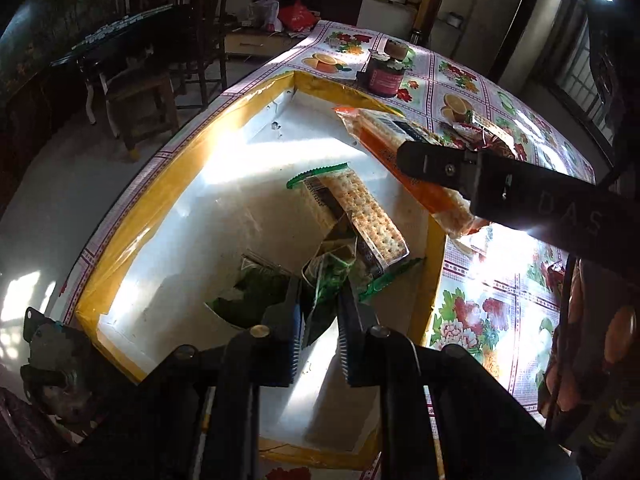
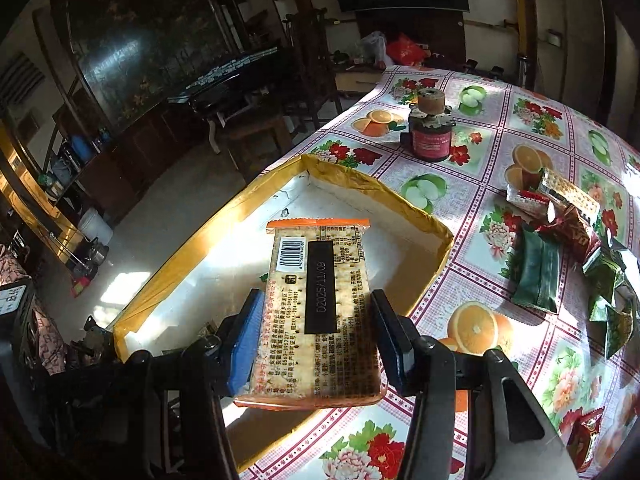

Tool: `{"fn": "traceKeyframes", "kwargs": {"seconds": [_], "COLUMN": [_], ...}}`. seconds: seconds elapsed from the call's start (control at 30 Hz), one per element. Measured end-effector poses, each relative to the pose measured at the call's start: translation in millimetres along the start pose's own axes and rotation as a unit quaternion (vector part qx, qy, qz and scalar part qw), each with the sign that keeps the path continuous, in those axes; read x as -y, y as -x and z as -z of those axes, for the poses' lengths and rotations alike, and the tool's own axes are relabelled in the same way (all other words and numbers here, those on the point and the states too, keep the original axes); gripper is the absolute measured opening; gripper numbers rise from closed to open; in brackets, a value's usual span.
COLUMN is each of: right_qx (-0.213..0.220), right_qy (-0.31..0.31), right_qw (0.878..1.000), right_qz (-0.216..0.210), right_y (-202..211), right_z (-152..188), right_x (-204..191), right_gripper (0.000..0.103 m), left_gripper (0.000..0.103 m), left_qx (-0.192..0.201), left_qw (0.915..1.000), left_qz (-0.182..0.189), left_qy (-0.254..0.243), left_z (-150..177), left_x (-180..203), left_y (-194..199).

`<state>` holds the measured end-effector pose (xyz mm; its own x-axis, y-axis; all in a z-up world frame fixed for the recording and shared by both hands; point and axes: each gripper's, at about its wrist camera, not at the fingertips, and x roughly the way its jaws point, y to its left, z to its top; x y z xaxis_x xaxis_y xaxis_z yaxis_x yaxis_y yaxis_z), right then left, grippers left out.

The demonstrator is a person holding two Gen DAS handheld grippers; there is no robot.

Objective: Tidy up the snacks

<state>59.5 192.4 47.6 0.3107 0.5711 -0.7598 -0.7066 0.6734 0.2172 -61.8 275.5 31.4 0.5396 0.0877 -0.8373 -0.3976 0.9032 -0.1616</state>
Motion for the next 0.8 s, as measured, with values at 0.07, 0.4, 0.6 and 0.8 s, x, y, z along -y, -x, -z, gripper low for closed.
{"fn": "traceKeyframes", "kwargs": {"seconds": [0.07,0.4,0.6,0.8], "right_qx": [-0.008,-0.016,0.014,0.088], "right_qy": [0.0,0.009,0.006,0.003], "right_qw": [1.0,1.0,1.0,0.996], "right_qz": [0.002,0.01,0.012,0.034], "right_y": [-12.0,-24.9,11.8,80.2], "right_z": [-1.9,-2.0,6.3,34.7], "right_x": [2.3,2.6,7.7,22.8], "right_gripper": [0.053,0.053,0.054,0.054], "left_gripper": [0.018,0.021,0.048,0.058], "left_qx": [0.002,-0.01,0.004,0.071], "left_qw": [1.0,0.9999,0.9999,0.9973], "left_qz": [0.003,-0.004,-0.007,-0.006], "left_qy": [-0.001,-0.007,-0.015,-0.019], "left_z": [-2.8,-3.4,1.3,7.7], "left_x": [-1.4,-3.7,4.4,21.2], "left_y": [-2.4,-13.9,-5.7,27.1]}}
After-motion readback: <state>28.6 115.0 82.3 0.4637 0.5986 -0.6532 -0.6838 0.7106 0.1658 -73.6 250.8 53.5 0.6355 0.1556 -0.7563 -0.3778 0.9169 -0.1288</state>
